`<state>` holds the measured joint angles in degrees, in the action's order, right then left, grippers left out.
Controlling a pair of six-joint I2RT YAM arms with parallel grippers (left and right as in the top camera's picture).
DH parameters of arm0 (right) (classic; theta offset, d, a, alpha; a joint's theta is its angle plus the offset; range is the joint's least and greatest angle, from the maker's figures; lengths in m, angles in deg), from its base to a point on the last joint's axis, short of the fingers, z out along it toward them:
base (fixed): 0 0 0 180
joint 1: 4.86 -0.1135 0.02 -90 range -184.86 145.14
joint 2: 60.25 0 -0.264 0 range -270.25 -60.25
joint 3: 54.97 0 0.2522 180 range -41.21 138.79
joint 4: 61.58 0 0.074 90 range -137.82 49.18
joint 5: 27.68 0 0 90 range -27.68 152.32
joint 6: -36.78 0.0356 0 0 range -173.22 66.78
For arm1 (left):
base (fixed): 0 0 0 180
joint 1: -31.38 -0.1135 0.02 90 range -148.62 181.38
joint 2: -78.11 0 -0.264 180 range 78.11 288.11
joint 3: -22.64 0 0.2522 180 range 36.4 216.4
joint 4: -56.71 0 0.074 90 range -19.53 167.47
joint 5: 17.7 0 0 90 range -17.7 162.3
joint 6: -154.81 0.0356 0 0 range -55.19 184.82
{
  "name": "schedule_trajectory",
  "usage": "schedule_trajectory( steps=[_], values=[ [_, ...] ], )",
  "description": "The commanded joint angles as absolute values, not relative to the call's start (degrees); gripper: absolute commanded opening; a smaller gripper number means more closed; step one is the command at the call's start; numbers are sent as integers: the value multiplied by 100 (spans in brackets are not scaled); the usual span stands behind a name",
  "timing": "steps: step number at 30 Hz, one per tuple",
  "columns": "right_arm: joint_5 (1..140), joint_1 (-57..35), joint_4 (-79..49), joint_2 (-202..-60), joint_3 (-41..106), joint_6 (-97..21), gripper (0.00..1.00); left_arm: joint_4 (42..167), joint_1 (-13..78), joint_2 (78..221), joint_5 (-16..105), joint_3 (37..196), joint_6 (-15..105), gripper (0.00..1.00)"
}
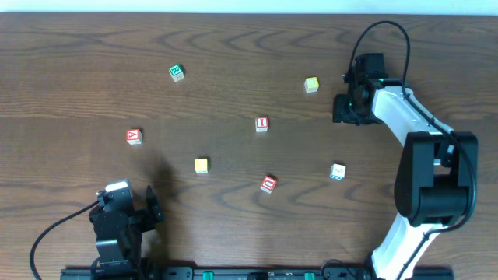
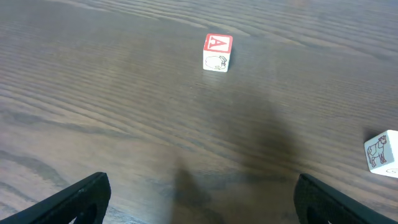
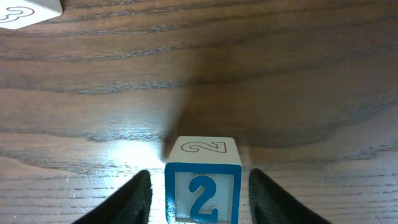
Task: Spell out Ai2
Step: 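Grasp the blue '2' block with the right gripper and lift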
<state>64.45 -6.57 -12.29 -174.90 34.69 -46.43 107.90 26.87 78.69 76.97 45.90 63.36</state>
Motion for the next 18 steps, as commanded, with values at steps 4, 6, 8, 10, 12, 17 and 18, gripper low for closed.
schedule_trajectory(
  steps=[4, 6, 8, 10, 12, 17, 18],
  values=[
    [6515, -648, -1295, -17560, 3436, -4652, 25, 10801, 2652, 7836, 7730, 4542, 6356, 95],
    [6518, -648, -1299, -17560, 3439, -4641, 22, 10799, 2652, 7836, 7730, 4542, 6356, 95],
    [6539, -672, -1295, -17560, 3456, -4593, 22, 10801, 2652, 7836, 7730, 4542, 6356, 95],
    [6542, -720, -1288, -17558, 3502, -4507, 20, 10799, 2652, 7836, 7730, 4542, 6356, 95],
    [6542, -804, -1260, -17553, 3603, -4466, 18, 10799, 2652, 7836, 7730, 4542, 6356, 96],
    [6537, -1217, -956, -17553, 4282, -4173, 18, 10799, 2652, 7836, 7730, 4542, 6356, 95],
    [6537, -1341, -903, -17553, 4448, -4066, 17, 10801, 2652, 7836, 7730, 4542, 6356, 95]
  ],
)
